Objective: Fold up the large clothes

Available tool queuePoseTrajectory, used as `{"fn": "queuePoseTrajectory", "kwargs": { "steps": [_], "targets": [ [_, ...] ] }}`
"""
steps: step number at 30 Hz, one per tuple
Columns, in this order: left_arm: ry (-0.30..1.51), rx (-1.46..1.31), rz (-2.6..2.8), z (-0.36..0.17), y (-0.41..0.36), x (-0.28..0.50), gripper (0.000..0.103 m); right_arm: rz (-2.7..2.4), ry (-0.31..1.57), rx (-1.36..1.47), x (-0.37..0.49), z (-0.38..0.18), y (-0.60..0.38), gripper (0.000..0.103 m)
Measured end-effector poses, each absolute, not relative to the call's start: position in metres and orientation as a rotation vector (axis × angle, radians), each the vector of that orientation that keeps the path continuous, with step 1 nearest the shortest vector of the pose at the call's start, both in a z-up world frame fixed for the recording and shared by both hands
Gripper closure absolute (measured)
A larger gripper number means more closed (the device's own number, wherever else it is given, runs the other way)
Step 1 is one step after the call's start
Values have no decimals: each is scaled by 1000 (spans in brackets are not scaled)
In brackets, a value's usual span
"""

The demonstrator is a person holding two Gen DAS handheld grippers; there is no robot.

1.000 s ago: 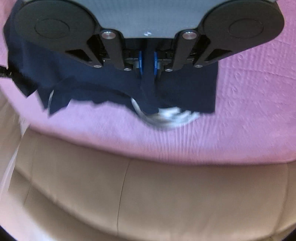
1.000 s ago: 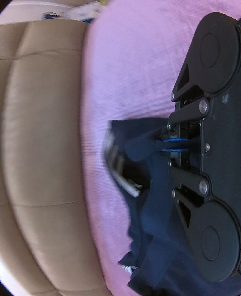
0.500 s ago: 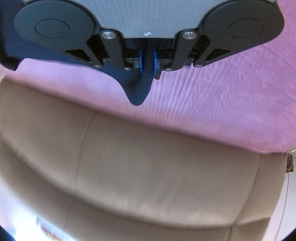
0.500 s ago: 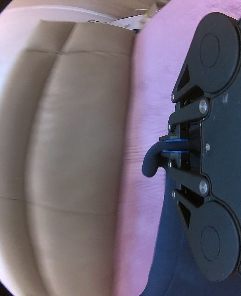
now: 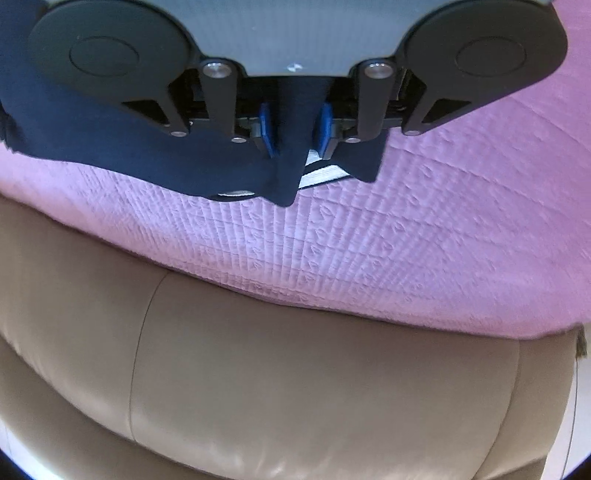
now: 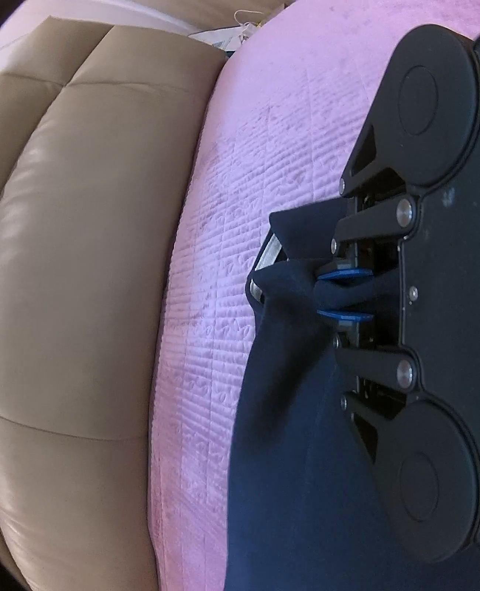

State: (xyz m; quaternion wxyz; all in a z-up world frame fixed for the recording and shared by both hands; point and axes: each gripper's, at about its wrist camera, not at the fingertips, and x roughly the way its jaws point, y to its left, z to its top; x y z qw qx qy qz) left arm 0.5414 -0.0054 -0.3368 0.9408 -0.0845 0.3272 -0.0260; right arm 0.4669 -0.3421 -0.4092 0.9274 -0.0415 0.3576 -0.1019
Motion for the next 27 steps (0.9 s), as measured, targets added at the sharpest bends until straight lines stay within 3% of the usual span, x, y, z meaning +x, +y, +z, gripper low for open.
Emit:
{"fn": "queuePoseTrajectory", "kwargs": {
  "steps": [5,8,10,16,23,27],
  "targets": [
    [592,-181,-113,-278,-3,470,77,-103,639,91,399,-333,-333,80],
    [644,-215,-134,-276,-7,428,77,13,654,133,359,-315,-303,81],
    [707,-275,-155,-288,-8,406,77,91,690,149,343,-320,-279,90],
    [814,-365,-87,-346,-2,385,78,169,909,99,361,-396,-230,94],
    [813,-404,-62,-337,11,372,77,143,870,190,377,-414,-241,103],
    [765,-467,28,-322,29,339,57,136,844,112,377,-413,-230,103]
  ]
}}
